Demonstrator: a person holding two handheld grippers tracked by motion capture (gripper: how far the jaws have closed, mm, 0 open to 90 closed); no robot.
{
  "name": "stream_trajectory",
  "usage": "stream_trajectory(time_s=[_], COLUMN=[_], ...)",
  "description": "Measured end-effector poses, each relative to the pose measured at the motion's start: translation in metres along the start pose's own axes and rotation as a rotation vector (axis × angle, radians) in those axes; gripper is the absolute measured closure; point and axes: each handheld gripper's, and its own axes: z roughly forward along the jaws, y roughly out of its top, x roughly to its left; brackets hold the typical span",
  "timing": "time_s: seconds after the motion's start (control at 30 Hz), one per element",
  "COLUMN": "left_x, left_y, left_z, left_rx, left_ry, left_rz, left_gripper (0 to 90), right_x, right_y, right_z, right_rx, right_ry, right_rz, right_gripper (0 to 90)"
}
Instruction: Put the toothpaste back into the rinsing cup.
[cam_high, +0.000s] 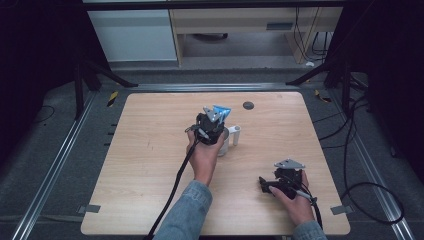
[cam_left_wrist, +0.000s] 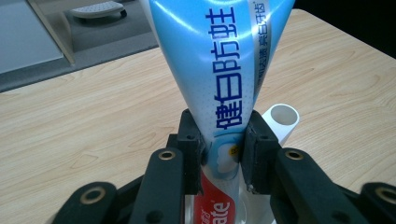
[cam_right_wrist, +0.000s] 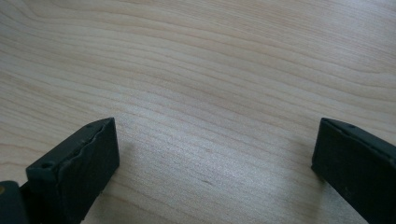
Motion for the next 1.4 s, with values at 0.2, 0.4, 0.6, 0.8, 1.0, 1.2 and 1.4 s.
stream_trajectory(time_s=[0.2, 0.4, 0.6, 0.8, 1.0, 1.2, 1.4], left_x=[-0.001, -0.001, 0.001, 0.005, 0.006, 0.005, 0.005], left_y=[0.0, 0.0, 0.003, 0.005, 0.005, 0.005, 0.004], left_z=[0.004, 0.007, 0.011, 0.014, 0.014, 0.016, 0.016], left_rx=[-0.011, -0.021, -0.01, -0.007, -0.005, 0.0, 0.001], left_ry=[0.007, 0.012, 0.011, -0.001, 0.0, -0.001, 0.002], left_rz=[-0.006, -0.011, -0.015, -0.024, -0.031, -0.021, -0.017], left_gripper=[70.7, 70.7, 70.5, 69.8, 69.3, 68.3, 65.7], right_x=[0.0, 0.0, 0.0, 0.0, 0.0, 0.0, 0.0], right_y=[0.0, 0.0, 0.0, 0.0, 0.0, 0.0, 0.0], right_z=[0.0, 0.0, 0.0, 0.0, 0.0, 0.0, 0.0], right_rx=[0.0, 0.0, 0.001, 0.001, 0.001, 0.0, 0.001], right_ry=[0.0, 0.002, 0.002, 0.002, 0.003, 0.003, 0.003], right_rz=[0.0, -0.002, 0.0, -0.001, 0.0, -0.002, -0.001], right_gripper=[0.9, 0.9, 0.9, 0.9, 0.9, 0.9, 0.9])
